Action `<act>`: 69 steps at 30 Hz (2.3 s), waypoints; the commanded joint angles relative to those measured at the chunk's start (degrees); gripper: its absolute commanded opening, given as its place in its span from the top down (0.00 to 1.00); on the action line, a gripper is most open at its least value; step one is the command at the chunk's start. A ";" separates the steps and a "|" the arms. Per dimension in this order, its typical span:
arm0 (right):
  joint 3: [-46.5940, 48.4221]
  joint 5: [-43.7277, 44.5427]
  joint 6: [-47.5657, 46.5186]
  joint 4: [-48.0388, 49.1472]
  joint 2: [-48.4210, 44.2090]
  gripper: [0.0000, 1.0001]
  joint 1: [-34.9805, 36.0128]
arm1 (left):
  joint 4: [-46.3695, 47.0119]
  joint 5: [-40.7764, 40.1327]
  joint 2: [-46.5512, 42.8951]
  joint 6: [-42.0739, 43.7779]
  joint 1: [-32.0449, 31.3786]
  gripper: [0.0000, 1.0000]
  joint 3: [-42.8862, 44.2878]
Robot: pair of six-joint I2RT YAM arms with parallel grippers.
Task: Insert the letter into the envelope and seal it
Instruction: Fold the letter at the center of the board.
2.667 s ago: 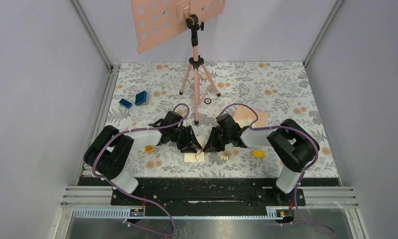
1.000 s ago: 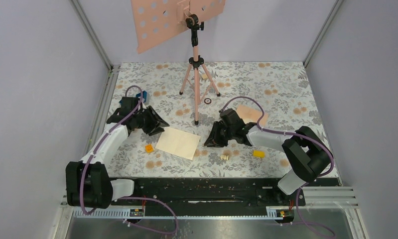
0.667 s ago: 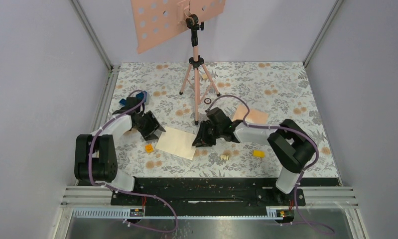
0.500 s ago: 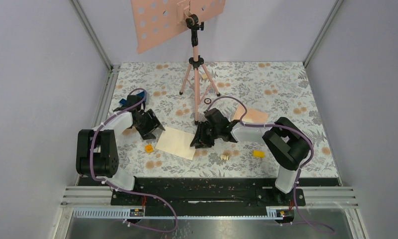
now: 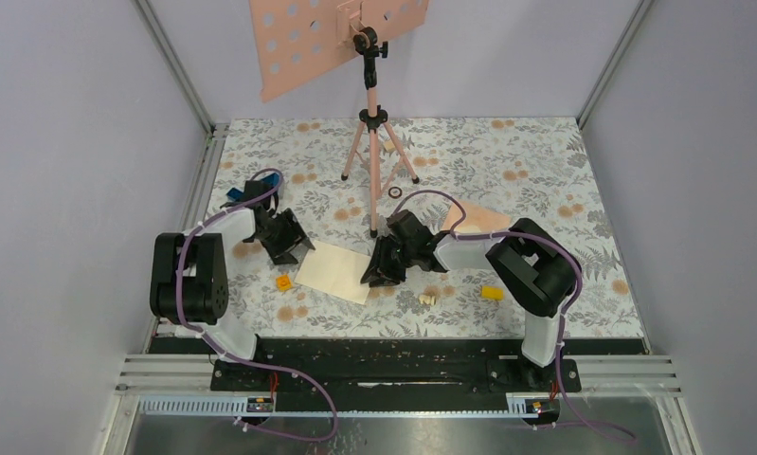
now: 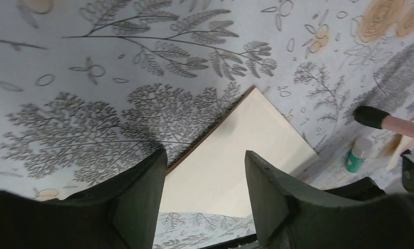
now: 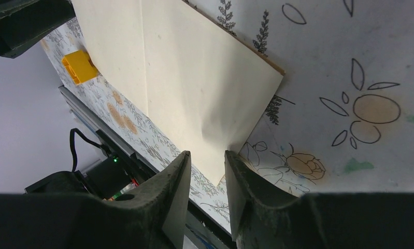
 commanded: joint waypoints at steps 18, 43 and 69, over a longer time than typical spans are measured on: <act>-2.00 0.84 -0.46 0.03 0.67 0.64 -1.86 | 10.36 26.17 -5.12 -3.34 -0.20 0.53 -4.41; -2.52 0.98 -0.79 -0.06 0.08 0.65 -2.36 | 24.74 24.22 -0.63 -13.51 -17.49 0.53 -10.37; -5.08 2.97 -0.80 5.47 -4.78 0.72 1.83 | 29.24 22.50 4.57 -15.16 -17.85 0.56 -14.09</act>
